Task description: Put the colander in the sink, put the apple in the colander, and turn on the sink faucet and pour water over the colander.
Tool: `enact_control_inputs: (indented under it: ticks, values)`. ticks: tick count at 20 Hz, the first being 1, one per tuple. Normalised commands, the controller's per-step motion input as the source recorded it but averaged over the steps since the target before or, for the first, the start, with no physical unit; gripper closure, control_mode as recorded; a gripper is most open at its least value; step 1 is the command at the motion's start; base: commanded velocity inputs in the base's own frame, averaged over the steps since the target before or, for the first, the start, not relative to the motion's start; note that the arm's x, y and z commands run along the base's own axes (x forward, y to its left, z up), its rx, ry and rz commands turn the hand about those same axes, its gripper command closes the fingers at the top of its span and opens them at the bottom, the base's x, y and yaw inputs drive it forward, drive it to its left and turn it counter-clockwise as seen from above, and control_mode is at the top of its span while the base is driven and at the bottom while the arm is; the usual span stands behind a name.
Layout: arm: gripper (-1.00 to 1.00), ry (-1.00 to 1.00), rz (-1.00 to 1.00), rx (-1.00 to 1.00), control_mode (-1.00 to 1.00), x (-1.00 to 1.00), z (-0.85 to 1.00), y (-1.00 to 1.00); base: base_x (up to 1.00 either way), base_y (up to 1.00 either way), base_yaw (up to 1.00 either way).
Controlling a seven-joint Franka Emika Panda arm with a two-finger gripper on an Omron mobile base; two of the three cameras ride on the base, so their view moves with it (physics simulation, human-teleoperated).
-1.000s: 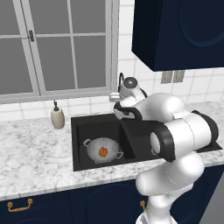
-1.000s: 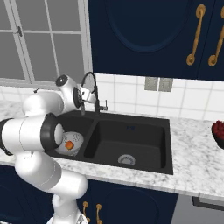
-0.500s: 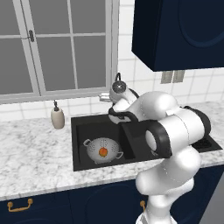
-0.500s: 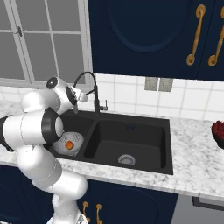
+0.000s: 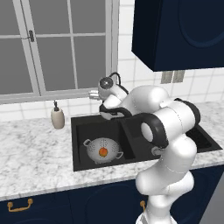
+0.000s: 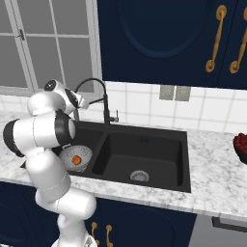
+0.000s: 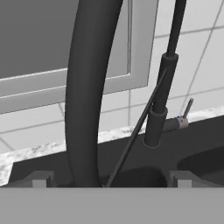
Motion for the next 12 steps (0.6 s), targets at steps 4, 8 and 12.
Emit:
enact_control_inputs:
  ticks: [4, 8, 12]
  values:
    - [-1.00, 0.01, -0.04, 0.00, -1.00, 0.49, -0.02, 0.00, 0.00, 0.00, 0.00]
    - [-1.00, 0.02, -0.04, 0.00, -1.00, 0.37, -0.10, -0.02, 0.00, 0.00, 0.00]
    - [-1.00, 0.01, -0.03, 0.00, -1.00, 0.38, -0.09, -0.04, 0.00, 0.00, 0.00]
